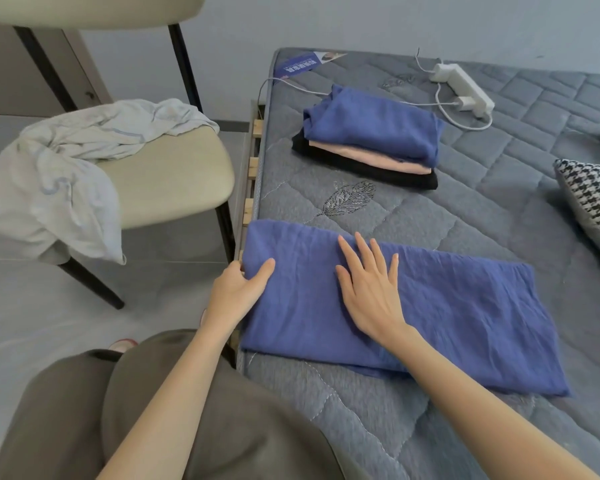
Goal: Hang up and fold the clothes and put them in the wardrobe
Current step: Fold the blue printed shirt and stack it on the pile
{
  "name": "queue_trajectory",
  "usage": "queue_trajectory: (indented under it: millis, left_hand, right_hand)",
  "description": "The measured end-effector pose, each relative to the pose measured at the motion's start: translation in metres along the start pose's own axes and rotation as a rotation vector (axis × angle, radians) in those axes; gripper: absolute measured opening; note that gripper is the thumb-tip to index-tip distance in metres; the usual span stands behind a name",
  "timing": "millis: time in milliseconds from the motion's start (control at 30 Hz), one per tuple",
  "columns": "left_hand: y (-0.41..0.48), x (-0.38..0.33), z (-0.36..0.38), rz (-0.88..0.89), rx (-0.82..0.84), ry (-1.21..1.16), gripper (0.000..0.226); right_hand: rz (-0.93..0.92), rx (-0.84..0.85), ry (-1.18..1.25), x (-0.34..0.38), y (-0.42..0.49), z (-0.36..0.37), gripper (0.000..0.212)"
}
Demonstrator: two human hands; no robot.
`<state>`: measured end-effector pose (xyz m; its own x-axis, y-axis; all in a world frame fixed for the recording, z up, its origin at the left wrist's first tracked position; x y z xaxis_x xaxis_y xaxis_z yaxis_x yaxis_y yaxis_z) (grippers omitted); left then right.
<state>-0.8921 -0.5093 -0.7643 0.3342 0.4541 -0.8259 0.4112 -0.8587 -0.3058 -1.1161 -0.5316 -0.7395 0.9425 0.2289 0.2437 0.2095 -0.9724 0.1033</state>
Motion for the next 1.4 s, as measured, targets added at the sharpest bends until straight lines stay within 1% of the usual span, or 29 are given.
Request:
queue_trajectory:
  millis: [67,133,200,300,433,600,700,833,867,933,1000,1067,1100,1133,1167,1233,1333,1400]
  left_hand:
    - [-0.005,0.000,0.000,0.024,0.002,-0.025,0.039]
    - [-0.008,-0.004,0.003,0.073,0.017,-0.087,0.028]
    - [-0.012,-0.010,0.008,0.085,0.042,-0.163,0.015]
    - [-0.013,-0.018,0.012,0.075,0.072,-0.257,0.009]
    - [-0.009,-0.029,0.009,0.106,0.046,-0.335,0.014]
    - [0.003,-0.039,0.007,0.170,0.010,-0.450,0.014]
    - [0.011,-0.032,0.007,0.140,-0.031,-0.455,0.017]
    - [0.017,-0.016,0.006,0.068,-0.065,-0.312,0.026]
    - [0.016,-0.015,0.004,0.067,-0.079,-0.266,0.030]
    - [0.010,-0.016,0.003,0.097,-0.133,-0.125,0.046]
    - [0.001,-0.024,0.003,0.191,-0.278,0.104,0.058]
    - [-0.012,-0.042,0.004,0.364,-0.422,0.327,0.056]
    - [-0.017,-0.052,0.009,0.476,-0.444,0.396,0.052]
    - [-0.023,-0.063,0.016,0.588,-0.425,0.445,0.048]
    - [-0.027,-0.073,0.027,0.681,-0.372,0.490,0.045]
    - [-0.037,-0.084,0.055,0.764,-0.214,0.607,0.045]
    - [-0.043,-0.077,0.097,0.744,-0.026,0.836,0.051]
    - [-0.042,-0.062,0.112,0.679,0.031,0.926,0.053]
  right_hand:
    - [0.008,0.004,0.018,0.002,-0.003,-0.002,0.051]
    - [0.024,0.009,0.048,0.003,-0.005,-0.004,0.051]
    - [0.042,0.016,0.079,0.004,-0.007,-0.006,0.050]
    - [0.057,0.032,0.094,0.002,-0.009,-0.008,0.050]
    - [0.054,0.042,0.096,0.000,-0.010,-0.010,0.050]
    - [0.026,0.038,0.065,-0.002,-0.005,-0.006,0.049]
    - [0.020,0.062,0.013,-0.006,-0.005,0.002,0.050]
    - [0.039,0.073,-0.104,-0.014,-0.010,0.013,0.051]
    - [0.047,0.065,-0.117,-0.016,-0.010,0.013,0.051]
    - [0.073,0.054,-0.128,-0.020,-0.010,0.013,0.052]
    - [0.095,0.050,-0.125,-0.024,-0.010,0.012,0.051]
    - [0.097,0.034,-0.114,-0.028,-0.011,0.008,0.051]
    - [0.092,0.020,-0.112,-0.029,-0.012,0.006,0.051]
    - [0.086,0.006,-0.115,-0.031,-0.012,0.003,0.052]
    - [0.081,-0.003,-0.121,-0.033,-0.013,0.002,0.052]
    - [0.084,0.005,-0.129,-0.038,-0.014,-0.001,0.052]
    - [0.121,0.037,-0.136,-0.057,-0.022,-0.003,0.051]
    - [0.158,0.046,-0.160,-0.078,-0.030,-0.007,0.051]
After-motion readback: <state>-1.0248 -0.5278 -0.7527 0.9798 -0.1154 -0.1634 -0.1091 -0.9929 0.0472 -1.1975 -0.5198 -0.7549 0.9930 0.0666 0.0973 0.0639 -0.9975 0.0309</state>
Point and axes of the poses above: each hand's wrist, its own y-axis towards the middle knuckle, its own z-axis out of the palm, x = y × z, the point moved 2 cm from there along y, towards the middle knuckle, and after that the axes turned 3 degrees about -x, right-handed, at the moved point
